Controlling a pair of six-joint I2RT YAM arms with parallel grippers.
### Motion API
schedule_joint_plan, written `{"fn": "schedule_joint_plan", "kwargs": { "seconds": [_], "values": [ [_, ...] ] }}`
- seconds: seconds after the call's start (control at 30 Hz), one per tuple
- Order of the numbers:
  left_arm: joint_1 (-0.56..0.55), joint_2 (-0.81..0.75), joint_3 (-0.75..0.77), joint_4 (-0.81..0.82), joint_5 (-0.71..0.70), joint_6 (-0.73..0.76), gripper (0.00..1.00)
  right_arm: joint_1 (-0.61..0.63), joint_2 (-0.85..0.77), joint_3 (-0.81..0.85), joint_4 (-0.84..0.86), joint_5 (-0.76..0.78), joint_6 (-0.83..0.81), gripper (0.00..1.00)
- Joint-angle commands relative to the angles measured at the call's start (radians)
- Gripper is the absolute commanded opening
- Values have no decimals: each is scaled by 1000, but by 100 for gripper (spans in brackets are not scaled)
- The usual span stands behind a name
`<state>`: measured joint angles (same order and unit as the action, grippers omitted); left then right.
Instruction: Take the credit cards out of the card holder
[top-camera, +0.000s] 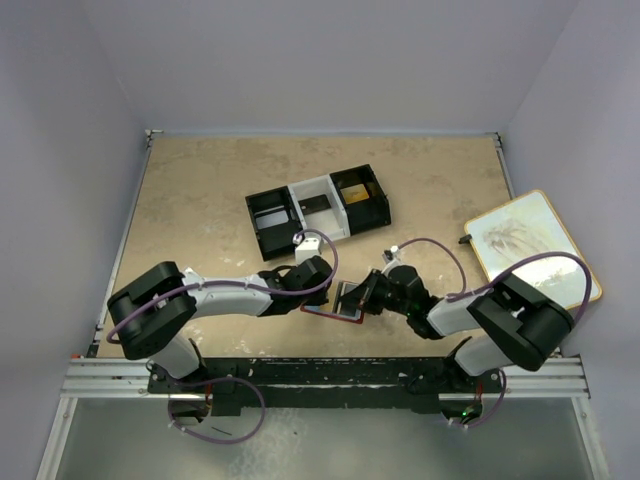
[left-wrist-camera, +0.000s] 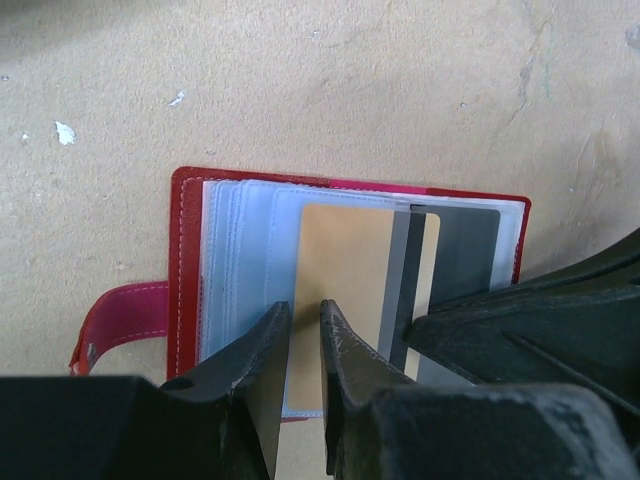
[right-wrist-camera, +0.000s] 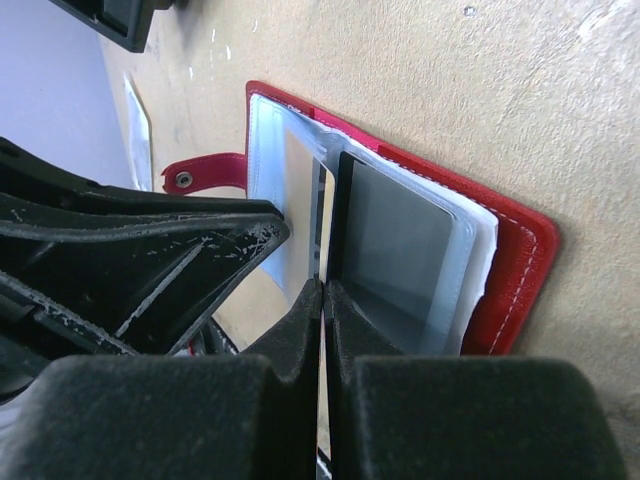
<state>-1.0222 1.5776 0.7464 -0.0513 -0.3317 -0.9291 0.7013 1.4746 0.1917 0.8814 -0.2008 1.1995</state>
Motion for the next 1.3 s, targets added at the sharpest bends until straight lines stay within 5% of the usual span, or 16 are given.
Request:
{"fn": "schedule_joint_plan", "kwargs": {
  "seconds": [0.0, 0.27, 0.57, 1.03, 1.27],
  "values": [
    [5, 21, 0, -88, -72, -8, 17, -8, -60, 5, -81, 37, -29, 0],
    [4, 7, -24, -67, -47, -4, 16, -16, -87, 27, -139, 51, -62, 3],
    [4, 9, -9, -68, -19, 4, 14, -15, -25, 19, 24, 11, -18, 28],
    [4, -17, -16, -94, -39, -2, 14, -17, 13, 9, 100, -26, -28, 4],
    [4, -24, -16, -97, -40, 1, 14, -19, -53, -6, -8, 12, -34, 4]
  ]
}}
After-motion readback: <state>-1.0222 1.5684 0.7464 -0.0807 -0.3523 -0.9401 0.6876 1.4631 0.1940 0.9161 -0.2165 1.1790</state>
